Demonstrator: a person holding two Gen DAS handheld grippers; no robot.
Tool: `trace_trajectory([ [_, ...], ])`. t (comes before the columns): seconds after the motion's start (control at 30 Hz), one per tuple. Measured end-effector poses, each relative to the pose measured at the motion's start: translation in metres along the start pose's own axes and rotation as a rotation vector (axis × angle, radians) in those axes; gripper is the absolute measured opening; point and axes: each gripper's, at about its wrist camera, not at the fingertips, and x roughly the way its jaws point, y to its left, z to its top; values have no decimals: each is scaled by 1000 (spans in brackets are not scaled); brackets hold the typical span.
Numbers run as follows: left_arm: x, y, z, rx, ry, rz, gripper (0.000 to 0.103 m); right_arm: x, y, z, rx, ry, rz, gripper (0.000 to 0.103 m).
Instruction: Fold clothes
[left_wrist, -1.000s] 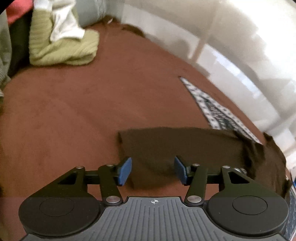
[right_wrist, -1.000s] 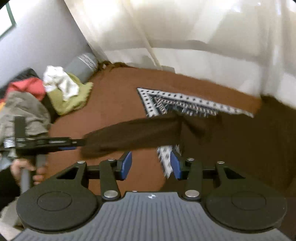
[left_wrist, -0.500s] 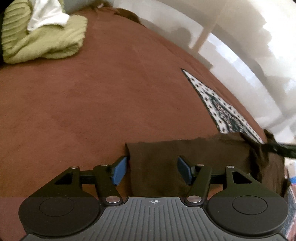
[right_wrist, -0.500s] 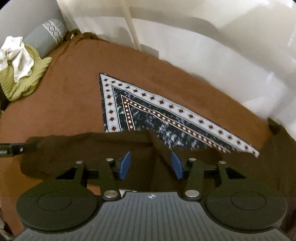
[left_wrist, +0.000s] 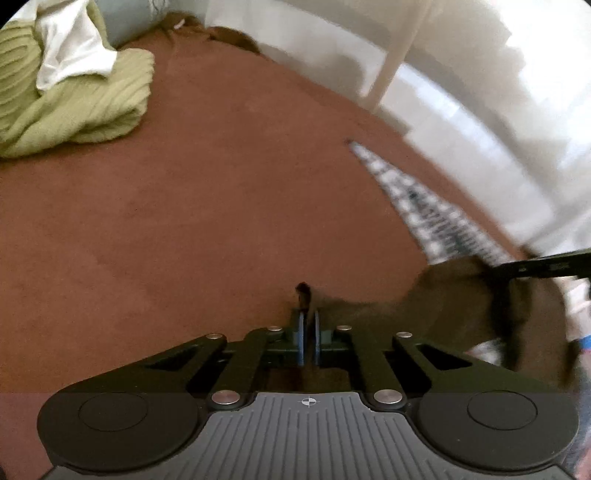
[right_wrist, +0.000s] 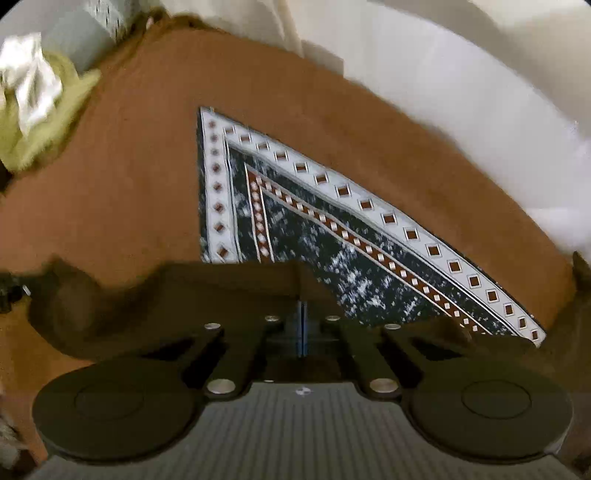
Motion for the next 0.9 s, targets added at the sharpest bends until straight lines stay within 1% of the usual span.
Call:
trace_trajectory([
  [0.07, -21, -7, 6, -17, -17, -95, 0, -16, -9, 4, 24, -34, 32, 1],
  [0.13, -45, -22, 10, 2, -34, -193, 0, -33, -18, 8, 48, -69, 65, 0],
  [0.23, -79, -56, 11, 78, -47, -327, 0, -64, -35, 10, 80, -143, 116, 0],
  [0.3, -95, -85, 5, 146, -43, -399, 0, -85, -47, 7, 86, -188, 124, 0],
  [0.33, -101, -99, 3, 181, -41, -420, 0, -95, -53, 3, 88, -207, 122, 0],
  [0.4, -110, -127, -6, 245, -46, -424, 0, -107, -60, -6, 84, -227, 116, 0],
  [0.43, -114, -138, -12, 267, -49, -424, 0, -109, -59, -12, 70, -223, 121, 0],
  [0.5, -118, -149, -23, 271, -49, -422, 0, -113, -59, -24, 38, -215, 130, 3],
  [0.53, -120, -154, -28, 270, -49, -420, 0, -109, -56, -28, 10, -206, 121, 7],
  [0.57, -122, -156, -33, 267, -48, -415, 0, -106, -54, -33, -18, -197, 110, 26],
  [0.6, -123, -156, -37, 263, -48, -408, 0, -99, -50, -36, -49, -192, 85, 52],
  [0.63, -125, -155, -40, 259, -45, -404, 0, -93, -47, -38, -79, -186, 63, 58],
  [0.7, -125, -150, -42, 246, -38, -392, 0, -75, -37, -35, -126, -154, 61, 55],
  [0.83, -128, -139, -44, 226, -27, -383, 0, -41, -19, -29, -221, -90, 58, 54],
  [0.9, -130, -132, -42, 223, -30, -380, 0, -27, -8, -20, -272, -66, 46, 54],
])
